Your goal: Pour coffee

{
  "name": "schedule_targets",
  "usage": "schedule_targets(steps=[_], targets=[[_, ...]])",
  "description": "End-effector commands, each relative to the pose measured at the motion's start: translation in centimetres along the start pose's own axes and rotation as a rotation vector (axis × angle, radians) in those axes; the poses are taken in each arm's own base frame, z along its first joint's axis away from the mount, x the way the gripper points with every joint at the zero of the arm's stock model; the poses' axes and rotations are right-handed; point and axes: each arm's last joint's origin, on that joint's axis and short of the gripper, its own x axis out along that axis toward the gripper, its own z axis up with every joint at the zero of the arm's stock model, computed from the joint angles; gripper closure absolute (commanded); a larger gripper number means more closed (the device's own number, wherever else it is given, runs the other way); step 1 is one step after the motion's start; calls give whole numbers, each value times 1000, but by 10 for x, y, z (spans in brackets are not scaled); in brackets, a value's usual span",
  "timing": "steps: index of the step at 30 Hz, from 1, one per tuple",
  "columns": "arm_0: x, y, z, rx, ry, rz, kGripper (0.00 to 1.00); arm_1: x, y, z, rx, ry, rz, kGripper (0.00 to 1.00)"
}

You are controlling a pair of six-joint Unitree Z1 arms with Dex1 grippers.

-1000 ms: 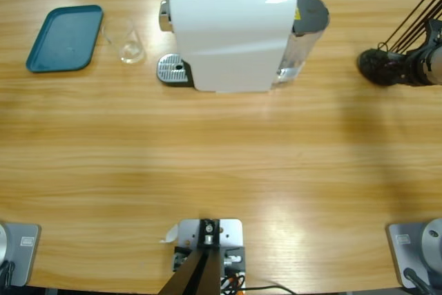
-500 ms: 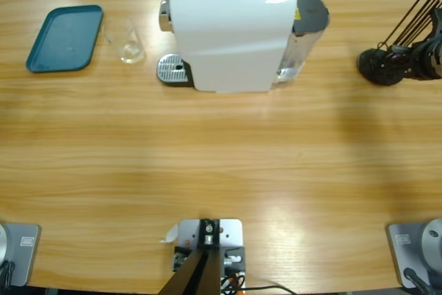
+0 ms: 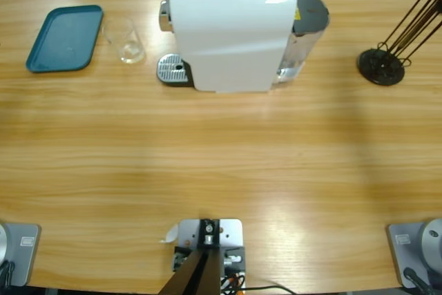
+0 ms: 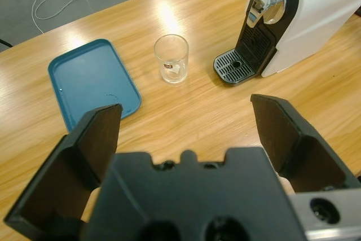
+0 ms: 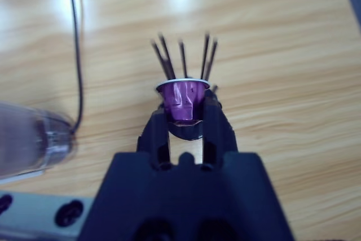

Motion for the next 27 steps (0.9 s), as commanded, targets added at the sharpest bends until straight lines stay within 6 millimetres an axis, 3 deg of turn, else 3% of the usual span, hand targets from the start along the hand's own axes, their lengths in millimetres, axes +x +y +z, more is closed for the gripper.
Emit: schedule_targets(steps=[1, 4, 8, 11, 14, 19, 27], targets=[[10, -2, -9, 4, 40, -32, 6, -69, 10, 32, -212, -51, 89, 1000], [11, -3, -9, 4, 41, -42, 9, -95, 37, 32, -550, -105, 212, 1000], [15, -3, -8, 4, 48, -51, 9, -126, 79, 6, -997, -173, 457, 1000], [16, -4, -8, 5, 53, -56, 9, -152, 102, -8, -1177, -226, 696, 1000], [17, -4, -8, 5, 55, -55, 9, -163, 126, -12, -1288, -226, 818, 1000], [18, -4, -9, 4, 59, -55, 9, -158, 174, -12, -1399, -206, 925, 1000], [18, -4, -10, 4, 64, -55, 9, -109, 287, -7, -1481, -192, 1010, 1000]])
